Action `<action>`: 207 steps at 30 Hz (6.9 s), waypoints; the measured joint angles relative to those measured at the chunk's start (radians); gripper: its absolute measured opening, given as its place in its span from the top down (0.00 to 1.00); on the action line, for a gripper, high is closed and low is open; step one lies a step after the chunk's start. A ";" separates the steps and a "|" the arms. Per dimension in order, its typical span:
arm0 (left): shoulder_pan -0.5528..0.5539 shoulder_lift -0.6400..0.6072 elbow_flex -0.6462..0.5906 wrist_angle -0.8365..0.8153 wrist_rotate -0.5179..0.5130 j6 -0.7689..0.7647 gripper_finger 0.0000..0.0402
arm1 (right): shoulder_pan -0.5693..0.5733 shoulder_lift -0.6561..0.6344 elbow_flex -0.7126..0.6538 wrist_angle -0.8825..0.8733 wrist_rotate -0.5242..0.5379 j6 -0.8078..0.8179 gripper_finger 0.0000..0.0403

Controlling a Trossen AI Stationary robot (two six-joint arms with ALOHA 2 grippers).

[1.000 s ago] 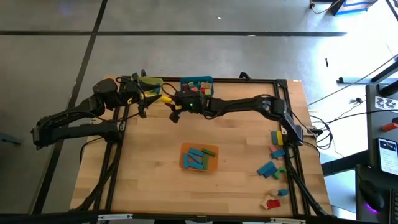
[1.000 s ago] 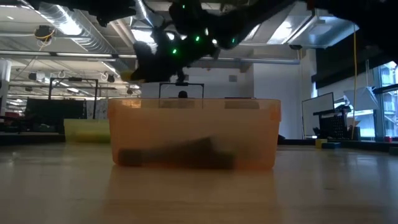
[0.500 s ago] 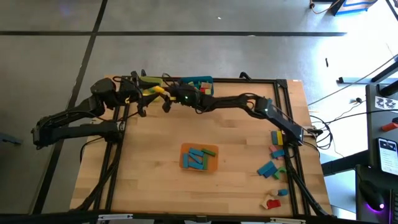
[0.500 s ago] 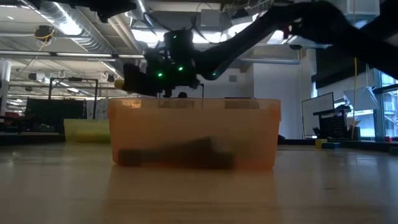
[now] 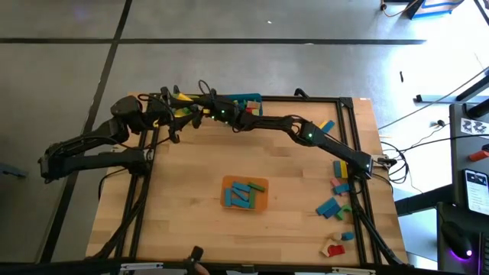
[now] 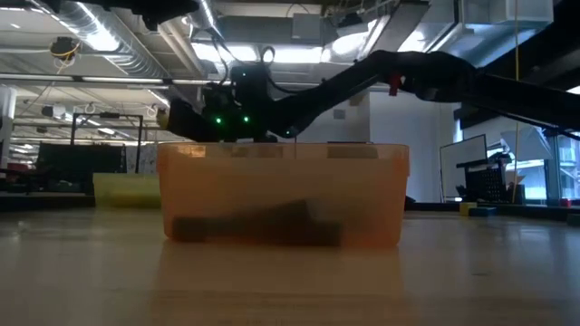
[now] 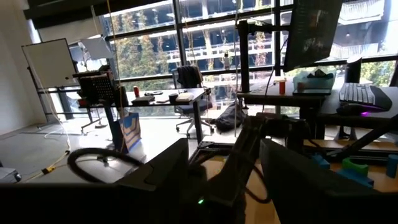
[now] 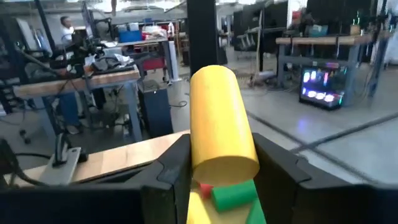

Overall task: Sort blocks by size
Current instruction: Put the yellow cylindrical block into the yellow bin, then put the brown cylindrical block into the yellow bin

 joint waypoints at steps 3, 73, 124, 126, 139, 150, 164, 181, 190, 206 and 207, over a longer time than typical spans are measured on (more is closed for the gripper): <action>0.000 0.003 0.000 0.015 0.000 0.000 0.55 | -0.008 0.000 -0.002 -0.003 0.028 0.015 0.66; 0.000 0.028 0.000 -0.072 0.000 -0.003 0.55 | -0.010 -0.261 -0.001 -0.507 0.021 -0.056 0.52; 0.000 0.100 0.000 -0.062 0.000 -0.026 0.55 | 0.410 -1.078 -0.755 -2.051 0.033 0.562 0.52; 0.000 0.100 0.000 -0.062 0.000 -0.026 0.55 | 0.439 -1.104 -0.809 -2.051 -0.001 0.604 0.52; 0.000 0.100 0.000 -0.065 0.000 -0.023 0.55 | 0.684 -1.133 -0.914 -2.048 -0.230 0.936 0.52; 0.000 0.100 0.000 -0.079 0.000 -0.012 0.55 | 0.940 -1.133 -0.920 -1.872 -0.266 1.192 0.52; 0.000 0.100 0.000 -0.079 0.000 -0.032 0.55 | 1.134 -1.133 -1.104 -1.575 -0.459 1.691 0.35; 0.000 0.100 0.000 -0.078 0.000 -0.031 0.55 | 1.136 -1.133 -1.284 -1.403 -0.476 1.690 0.24; 0.000 0.100 0.000 -0.078 0.000 -0.031 0.55 | 1.136 -1.133 -1.352 -1.357 -0.501 1.695 0.31; 0.000 0.100 0.000 -0.078 0.000 -0.015 0.55 | 1.136 -1.133 -1.377 -1.317 -0.519 1.686 0.62; 0.000 0.100 0.000 -0.078 0.000 -0.015 0.55 | 1.136 -1.133 -1.377 -1.317 -0.519 1.684 0.64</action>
